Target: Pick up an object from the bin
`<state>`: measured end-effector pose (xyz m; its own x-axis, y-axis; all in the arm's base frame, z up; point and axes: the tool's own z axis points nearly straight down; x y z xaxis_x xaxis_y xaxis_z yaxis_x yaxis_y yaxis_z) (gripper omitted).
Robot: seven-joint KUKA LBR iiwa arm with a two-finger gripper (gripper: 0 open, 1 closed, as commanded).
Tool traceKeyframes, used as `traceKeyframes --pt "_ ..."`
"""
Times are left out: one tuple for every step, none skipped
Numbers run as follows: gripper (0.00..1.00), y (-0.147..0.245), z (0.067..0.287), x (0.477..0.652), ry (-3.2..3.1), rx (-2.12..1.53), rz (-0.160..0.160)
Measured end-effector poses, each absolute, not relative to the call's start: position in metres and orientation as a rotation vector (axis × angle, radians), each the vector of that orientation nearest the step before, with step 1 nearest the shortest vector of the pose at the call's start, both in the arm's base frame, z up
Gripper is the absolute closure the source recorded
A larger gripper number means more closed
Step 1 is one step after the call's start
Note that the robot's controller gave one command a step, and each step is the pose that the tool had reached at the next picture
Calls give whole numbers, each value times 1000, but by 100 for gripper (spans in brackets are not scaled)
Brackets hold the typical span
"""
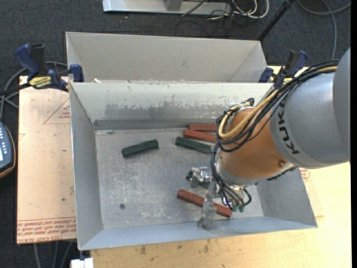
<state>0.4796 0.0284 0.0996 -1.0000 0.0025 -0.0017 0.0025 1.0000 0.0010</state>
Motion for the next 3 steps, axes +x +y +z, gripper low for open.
traceKeyframes --pt "0 27 72 492 3115 327 6" --pt "0 28 72 493 3120 327 3" --pt "100 28 72 493 3122 329 3"
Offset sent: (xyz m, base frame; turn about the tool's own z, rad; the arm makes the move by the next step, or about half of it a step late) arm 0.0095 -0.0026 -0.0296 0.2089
